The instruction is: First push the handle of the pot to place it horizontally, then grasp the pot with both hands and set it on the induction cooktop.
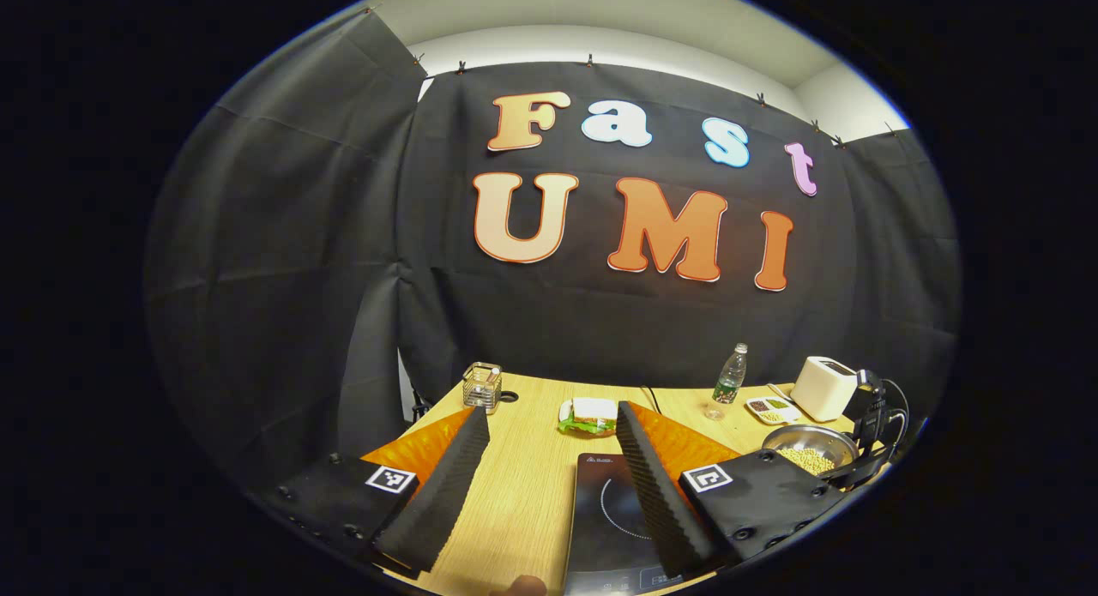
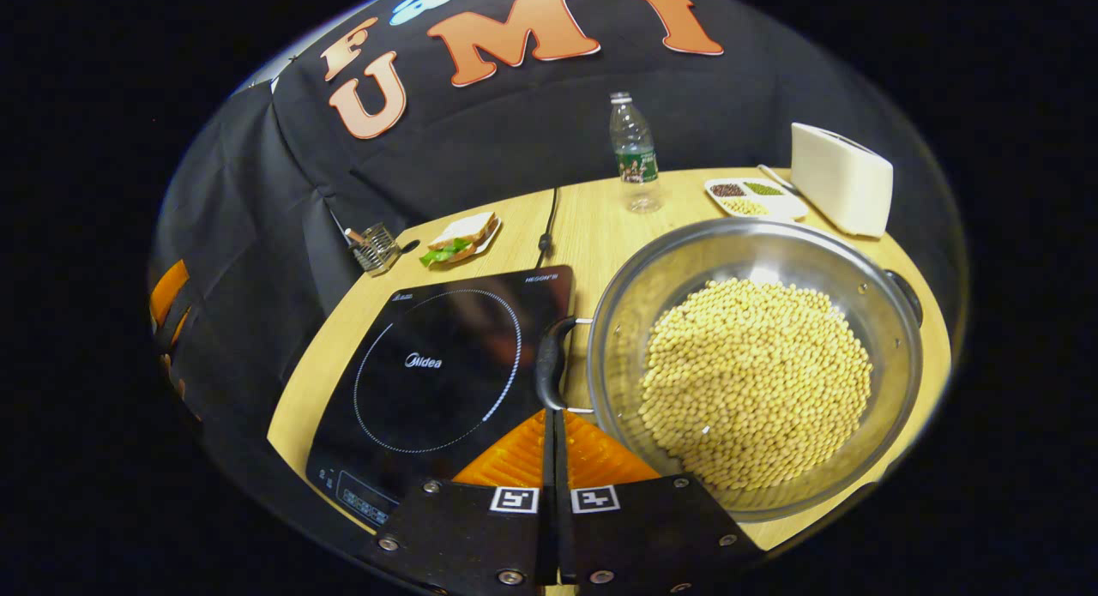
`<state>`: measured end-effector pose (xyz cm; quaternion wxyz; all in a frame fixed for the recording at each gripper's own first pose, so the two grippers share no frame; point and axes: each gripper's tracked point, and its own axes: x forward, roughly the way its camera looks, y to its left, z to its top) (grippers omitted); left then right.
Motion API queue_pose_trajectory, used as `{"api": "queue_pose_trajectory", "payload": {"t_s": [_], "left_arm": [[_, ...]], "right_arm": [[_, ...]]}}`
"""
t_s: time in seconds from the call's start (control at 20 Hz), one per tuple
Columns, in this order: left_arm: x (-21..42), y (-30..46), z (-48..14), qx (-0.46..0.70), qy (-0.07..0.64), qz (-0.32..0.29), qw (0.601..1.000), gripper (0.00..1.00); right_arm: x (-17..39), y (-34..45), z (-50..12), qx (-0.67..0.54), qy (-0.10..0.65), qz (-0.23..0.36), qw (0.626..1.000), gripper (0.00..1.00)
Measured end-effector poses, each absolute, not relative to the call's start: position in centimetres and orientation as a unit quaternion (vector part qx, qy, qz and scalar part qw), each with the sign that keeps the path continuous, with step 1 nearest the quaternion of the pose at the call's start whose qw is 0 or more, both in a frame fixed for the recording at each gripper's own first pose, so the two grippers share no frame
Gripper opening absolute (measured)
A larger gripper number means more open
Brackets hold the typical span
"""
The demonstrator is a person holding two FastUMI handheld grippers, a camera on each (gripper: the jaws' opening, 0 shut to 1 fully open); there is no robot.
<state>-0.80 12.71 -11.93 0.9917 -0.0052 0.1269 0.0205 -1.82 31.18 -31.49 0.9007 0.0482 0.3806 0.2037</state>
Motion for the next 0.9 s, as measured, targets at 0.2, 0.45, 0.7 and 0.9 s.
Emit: {"api": "queue_pose_trajectory", "payload": {"t_s": [0.2,0.45,0.7,0.9], "left_arm": [[-0.7,10.9,-12.8,-0.019,0.143,0.006,0.989,0.98],[-0.7,6.2,-12.9,-0.029,0.155,-0.032,0.987,0.98],[-1.0,-0.2,-13.4,-0.027,0.163,-0.077,0.983,0.98],[-0.8,-6.5,-15.0,-0.025,0.178,-0.119,0.977,0.98]], "right_arm": [[-5.0,32.5,-30.6,0.053,0.398,0.250,0.881,0.00],[-4.5,30.0,-26.5,0.065,0.343,0.252,0.903,0.06],[-2.4,23.6,-22.9,0.079,0.294,0.213,0.928,0.34],[-0.5,18.0,-21.5,0.095,0.267,0.166,0.945,0.61]]}}
